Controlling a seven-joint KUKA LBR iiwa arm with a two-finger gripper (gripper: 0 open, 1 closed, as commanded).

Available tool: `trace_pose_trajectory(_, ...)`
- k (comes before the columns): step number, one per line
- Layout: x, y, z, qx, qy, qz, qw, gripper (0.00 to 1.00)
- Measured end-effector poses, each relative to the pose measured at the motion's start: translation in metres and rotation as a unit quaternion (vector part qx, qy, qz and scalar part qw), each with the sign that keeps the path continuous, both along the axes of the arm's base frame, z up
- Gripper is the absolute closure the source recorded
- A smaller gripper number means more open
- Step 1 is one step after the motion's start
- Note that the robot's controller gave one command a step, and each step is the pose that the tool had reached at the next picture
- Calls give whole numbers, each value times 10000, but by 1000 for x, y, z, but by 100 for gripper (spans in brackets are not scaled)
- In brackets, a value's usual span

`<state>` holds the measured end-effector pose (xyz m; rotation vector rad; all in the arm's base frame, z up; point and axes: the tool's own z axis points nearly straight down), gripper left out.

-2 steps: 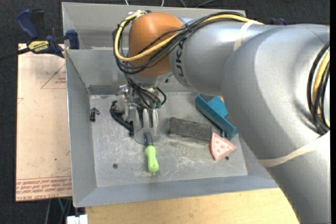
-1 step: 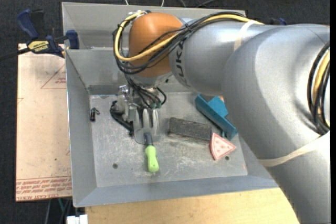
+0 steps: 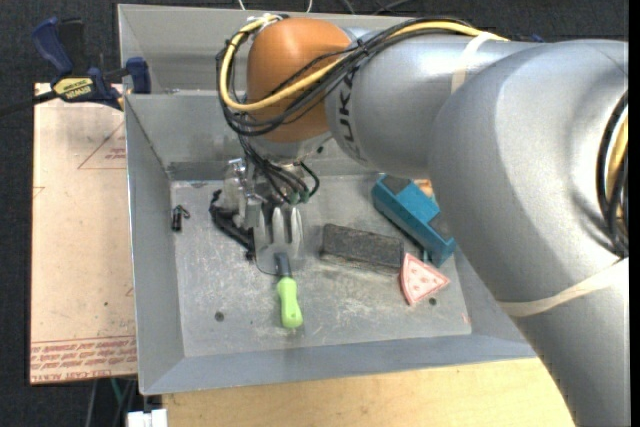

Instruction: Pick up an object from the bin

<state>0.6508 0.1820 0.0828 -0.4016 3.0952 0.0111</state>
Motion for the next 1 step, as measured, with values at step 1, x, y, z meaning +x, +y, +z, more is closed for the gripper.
trace_pose_trajectory(1, 0, 0, 33, 1, -2, -1, 10000, 100)
